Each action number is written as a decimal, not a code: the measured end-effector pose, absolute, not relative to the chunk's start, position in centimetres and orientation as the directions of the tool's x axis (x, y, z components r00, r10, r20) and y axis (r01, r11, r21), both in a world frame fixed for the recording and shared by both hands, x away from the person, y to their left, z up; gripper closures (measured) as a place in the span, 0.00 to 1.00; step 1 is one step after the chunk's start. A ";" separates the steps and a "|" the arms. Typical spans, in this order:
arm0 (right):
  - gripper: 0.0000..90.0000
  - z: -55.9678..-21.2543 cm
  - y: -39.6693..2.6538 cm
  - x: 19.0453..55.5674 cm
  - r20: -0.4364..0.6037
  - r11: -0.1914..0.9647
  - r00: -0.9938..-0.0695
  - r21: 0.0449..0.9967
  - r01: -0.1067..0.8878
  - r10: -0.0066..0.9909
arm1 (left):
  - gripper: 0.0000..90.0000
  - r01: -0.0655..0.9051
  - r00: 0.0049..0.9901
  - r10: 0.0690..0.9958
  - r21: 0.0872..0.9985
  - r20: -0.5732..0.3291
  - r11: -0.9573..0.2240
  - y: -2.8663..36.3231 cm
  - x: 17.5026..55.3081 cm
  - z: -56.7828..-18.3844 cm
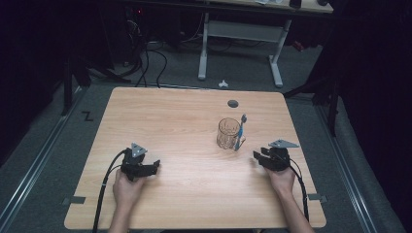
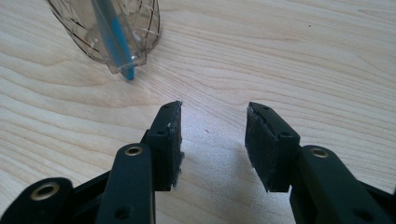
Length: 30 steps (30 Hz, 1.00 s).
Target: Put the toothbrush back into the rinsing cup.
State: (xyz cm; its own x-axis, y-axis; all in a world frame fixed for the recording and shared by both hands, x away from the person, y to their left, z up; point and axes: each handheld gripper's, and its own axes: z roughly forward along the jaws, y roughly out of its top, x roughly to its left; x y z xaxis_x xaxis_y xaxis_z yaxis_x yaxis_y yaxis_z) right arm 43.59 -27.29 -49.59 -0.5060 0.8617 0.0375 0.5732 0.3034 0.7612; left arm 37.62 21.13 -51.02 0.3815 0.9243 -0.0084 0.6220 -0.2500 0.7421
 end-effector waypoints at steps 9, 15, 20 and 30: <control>0.60 -50.2 -27.2 43.9 0.004 0.329 -0.496 0.744 0.582 0.868 | 0.25 0.622 0.382 0.924 0.742 -0.008 -0.250 21.1 37.6 -51.0; 0.54 -50.3 -26.9 43.9 -0.023 0.352 -0.500 0.738 0.576 0.866 | 0.25 0.622 0.381 0.924 0.742 -0.008 -0.250 21.1 37.6 -51.0; 0.49 -50.3 -26.9 43.9 -0.023 0.349 -0.493 0.736 0.581 0.870 | 0.25 0.622 0.382 0.924 0.742 -0.008 -0.250 21.1 37.6 -51.0; 0.46 -50.3 -26.9 43.9 -0.019 0.345 -0.490 0.733 0.585 0.871 | 0.25 0.622 0.381 0.924 0.742 -0.009 -0.250 21.1 37.6 -51.0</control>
